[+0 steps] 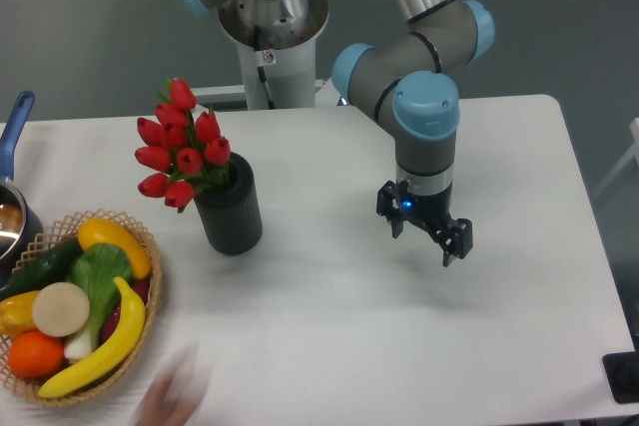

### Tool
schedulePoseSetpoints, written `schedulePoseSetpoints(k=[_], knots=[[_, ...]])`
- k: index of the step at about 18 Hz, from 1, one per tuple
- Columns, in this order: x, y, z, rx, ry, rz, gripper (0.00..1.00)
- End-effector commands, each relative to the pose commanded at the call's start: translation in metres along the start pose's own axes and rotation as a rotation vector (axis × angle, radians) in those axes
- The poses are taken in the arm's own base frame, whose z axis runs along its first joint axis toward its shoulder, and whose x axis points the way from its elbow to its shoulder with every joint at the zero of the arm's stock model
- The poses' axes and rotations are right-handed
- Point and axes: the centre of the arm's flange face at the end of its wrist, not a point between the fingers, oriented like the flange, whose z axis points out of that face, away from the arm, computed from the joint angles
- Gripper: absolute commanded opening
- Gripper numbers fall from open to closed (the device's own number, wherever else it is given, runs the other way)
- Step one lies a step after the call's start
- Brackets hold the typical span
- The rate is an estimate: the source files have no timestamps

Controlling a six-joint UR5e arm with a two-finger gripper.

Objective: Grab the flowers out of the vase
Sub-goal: 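Move the open gripper toward the black vase and raise it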

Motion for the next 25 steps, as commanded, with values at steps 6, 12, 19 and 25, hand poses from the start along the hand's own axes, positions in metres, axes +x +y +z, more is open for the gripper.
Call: schedulePoseSetpoints(k=[6, 12, 19, 25], knots=[[0.016, -0.031, -0.005, 0.034, -0.001, -0.039, 1.00], [0.022, -0.057, -0.018, 0.310, 0.072, -0.065, 1.00], [0.031, -0.084, -0.048, 0.653, 0.215, -0.137, 1.00], [0.043, -0.082, -0.074, 0.864, 0.305, -0.168, 1.00]])
